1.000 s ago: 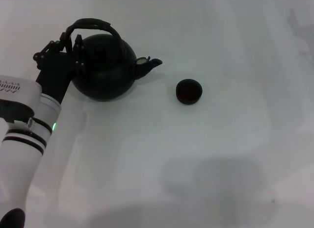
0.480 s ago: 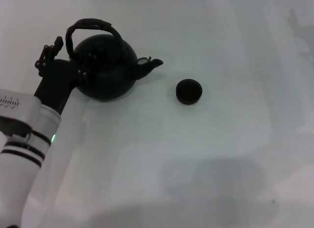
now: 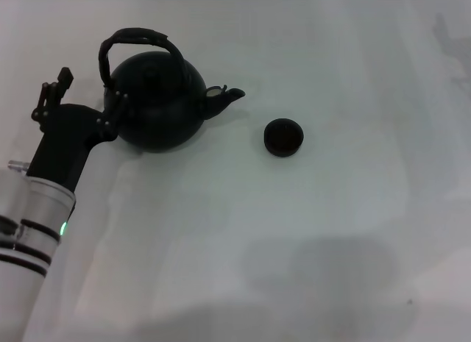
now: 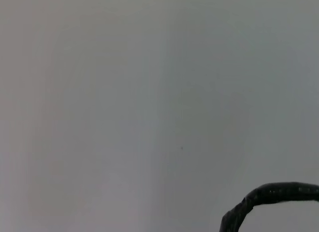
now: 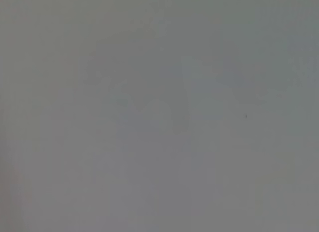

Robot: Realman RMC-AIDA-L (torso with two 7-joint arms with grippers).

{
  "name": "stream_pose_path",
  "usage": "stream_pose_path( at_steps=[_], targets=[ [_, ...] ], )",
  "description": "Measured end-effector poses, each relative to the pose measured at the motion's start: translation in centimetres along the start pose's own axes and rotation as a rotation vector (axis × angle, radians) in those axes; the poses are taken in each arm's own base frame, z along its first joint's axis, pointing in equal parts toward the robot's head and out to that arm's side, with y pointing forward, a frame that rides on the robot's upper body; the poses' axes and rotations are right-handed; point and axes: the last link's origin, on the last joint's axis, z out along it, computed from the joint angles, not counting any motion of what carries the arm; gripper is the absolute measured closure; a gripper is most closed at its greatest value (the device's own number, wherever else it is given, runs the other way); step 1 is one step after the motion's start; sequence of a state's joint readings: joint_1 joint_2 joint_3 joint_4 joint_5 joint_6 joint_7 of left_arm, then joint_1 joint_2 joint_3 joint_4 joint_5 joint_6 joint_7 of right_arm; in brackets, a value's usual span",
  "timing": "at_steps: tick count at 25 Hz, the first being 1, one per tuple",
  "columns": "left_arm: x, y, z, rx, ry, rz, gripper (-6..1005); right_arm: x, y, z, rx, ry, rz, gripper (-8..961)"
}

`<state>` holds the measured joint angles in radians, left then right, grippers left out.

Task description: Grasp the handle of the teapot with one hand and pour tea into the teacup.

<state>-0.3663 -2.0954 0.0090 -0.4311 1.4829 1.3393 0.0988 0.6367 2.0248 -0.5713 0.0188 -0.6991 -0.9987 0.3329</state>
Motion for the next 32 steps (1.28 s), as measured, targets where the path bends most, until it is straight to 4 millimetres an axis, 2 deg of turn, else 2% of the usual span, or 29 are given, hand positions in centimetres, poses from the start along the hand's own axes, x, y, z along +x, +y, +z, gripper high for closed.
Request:
stream_pose_path(
  at_steps=[4, 7, 12, 13, 14, 18, 22, 32],
  targets=[
    [0.3, -0.3, -1.0, 0.015, 0.040, -0.010, 156, 0.2, -0.2, -0.3, 0.003, 0.003, -0.003, 128],
    [0.9, -1.3, -1.9, 0.061, 0.093, -0.015, 158, 0.3, -0.3, -0.4, 0.002, 0.007, -0.007, 128],
    [1.0, -5.3, -3.0, 0.225, 0.123, -0.069, 160, 0.4, -0.3, -0.6, -0.006, 0.008, -0.014, 128],
    [1.0, -7.1, -3.6, 0.285, 0.127, -0.094, 160, 0.4, -0.2, -0.7, -0.011, 0.007, -0.015, 128],
    [1.0, -7.1, -3.6, 0.285, 0.127, -0.094, 161, 0.4, -0.1, -0.7, -0.017, 0.004, -0.016, 128],
    [1.1, -9.2, -4.2, 0.333, 0.129, -0.062, 163, 0.2, 0.5, -0.9, -0.055, -0.019, -0.023, 128],
    [1.1, -10.0, -4.2, 0.337, 0.120, -0.028, 164, 0.5, 0.8, -1.2, -0.077, -0.011, -0.009, 128],
    [0.3, -10.0, -3.5, 0.336, 0.065, -0.101, 165, 0.7, 0.9, -1.2, -0.076, 0.001, 0.001, 128]
  ],
)
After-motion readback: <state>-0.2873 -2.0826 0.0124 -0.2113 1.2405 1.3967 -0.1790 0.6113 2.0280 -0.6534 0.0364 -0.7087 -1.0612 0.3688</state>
